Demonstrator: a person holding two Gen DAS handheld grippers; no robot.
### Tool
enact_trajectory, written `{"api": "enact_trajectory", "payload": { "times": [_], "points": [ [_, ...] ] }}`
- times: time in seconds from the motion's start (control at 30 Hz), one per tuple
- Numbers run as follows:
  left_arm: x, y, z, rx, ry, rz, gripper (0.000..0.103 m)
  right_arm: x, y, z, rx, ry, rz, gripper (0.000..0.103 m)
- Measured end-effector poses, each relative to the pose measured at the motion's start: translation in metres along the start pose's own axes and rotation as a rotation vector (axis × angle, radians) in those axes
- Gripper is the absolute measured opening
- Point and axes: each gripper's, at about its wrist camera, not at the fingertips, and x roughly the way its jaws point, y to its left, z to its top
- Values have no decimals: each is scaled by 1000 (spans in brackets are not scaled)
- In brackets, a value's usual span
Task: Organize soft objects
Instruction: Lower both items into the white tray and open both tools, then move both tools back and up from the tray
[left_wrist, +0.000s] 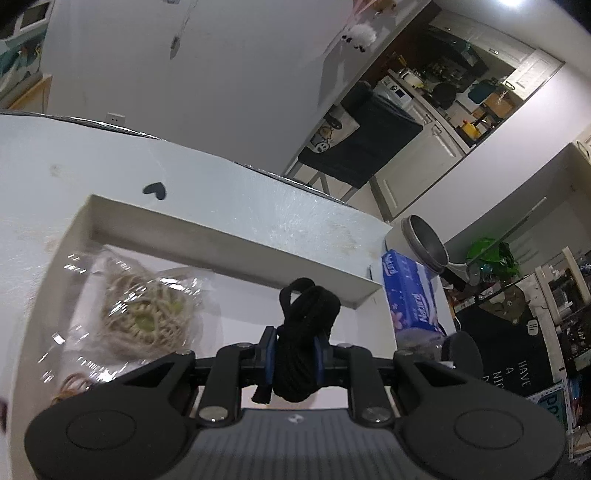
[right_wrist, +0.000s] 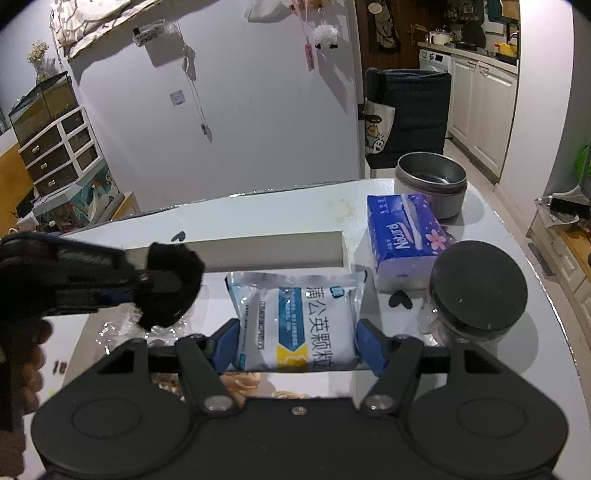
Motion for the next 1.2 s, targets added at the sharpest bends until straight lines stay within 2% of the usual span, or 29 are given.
{"api": "enact_trajectory", "payload": {
  "times": [0.23, 0.53, 0.6, 0.67, 0.7, 0.77, 1.07, 1.2],
  "points": [
    [30, 10, 8, -18, 25, 36, 21, 28, 0, 8, 18, 28, 6, 69],
    [42, 30, 8, -83, 29, 40, 22, 76, 1, 23, 101, 79, 21, 70],
    [44, 30, 9, -86, 26, 40, 27, 84, 1, 26, 112, 87, 19, 72],
    [46, 29, 10, -83, 32, 36, 43, 91, -1, 28, 132, 90, 2, 88],
    [46, 28, 9, -81, 31, 36, 45, 93, -3, 29, 150, 90, -6, 89],
    [45, 28, 9, -78, 30, 29, 52, 94, -5, 30, 177, 92, 16, 93],
    [34, 16, 9, -45, 33, 3, 53, 80, -6, 25, 166, 88, 29, 94],
    [21, 9, 9, -12, 34, 20, 53, 68, -5, 23, 158, 78, 34, 94]
  ]
}}
